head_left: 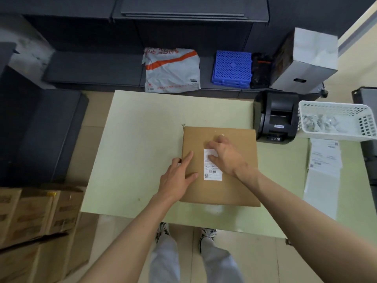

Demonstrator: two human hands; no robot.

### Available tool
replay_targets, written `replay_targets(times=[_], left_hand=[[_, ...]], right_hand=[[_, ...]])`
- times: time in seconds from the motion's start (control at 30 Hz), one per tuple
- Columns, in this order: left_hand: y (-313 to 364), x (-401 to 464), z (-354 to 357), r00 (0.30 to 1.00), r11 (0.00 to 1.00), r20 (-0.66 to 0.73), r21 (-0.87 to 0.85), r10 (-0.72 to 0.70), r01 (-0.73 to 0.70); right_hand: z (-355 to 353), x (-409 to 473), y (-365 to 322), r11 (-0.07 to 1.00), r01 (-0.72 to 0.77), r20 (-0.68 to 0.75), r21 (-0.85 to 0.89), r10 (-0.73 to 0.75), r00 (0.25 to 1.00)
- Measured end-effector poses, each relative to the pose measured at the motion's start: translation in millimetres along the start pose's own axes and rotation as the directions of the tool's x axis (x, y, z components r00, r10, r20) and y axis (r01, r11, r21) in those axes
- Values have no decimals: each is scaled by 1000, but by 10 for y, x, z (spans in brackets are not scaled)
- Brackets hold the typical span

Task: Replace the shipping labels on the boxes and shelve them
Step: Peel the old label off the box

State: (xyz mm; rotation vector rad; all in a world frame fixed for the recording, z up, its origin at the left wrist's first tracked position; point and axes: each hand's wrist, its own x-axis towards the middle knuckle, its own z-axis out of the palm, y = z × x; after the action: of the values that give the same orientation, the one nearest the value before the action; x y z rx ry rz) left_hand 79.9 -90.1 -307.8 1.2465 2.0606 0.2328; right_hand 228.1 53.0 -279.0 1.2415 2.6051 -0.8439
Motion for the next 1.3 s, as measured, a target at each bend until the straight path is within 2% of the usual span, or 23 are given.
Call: replay_targets(times=[0.57, 1.0, 1.1, 1.3], left_hand=[[-47, -4, 44, 1000, 1000, -5, -23, 4, -5], [-15, -10, 39, 1000, 1000, -12, -12, -1, 1], [-18, -8, 35, 1000, 1000, -13, -12, 0, 0], [-23, -8, 42, 1000, 999, -8, -34, -3, 3]], right_hand=[[-31, 39, -34, 1000, -21, 47, 19, 20, 999], [4, 87, -87, 998, -56, 47, -38, 57, 997], [51, 38, -82, 995, -37, 30, -95, 40, 999], [46, -22, 8, 997, -31, -5, 65, 31, 1000]])
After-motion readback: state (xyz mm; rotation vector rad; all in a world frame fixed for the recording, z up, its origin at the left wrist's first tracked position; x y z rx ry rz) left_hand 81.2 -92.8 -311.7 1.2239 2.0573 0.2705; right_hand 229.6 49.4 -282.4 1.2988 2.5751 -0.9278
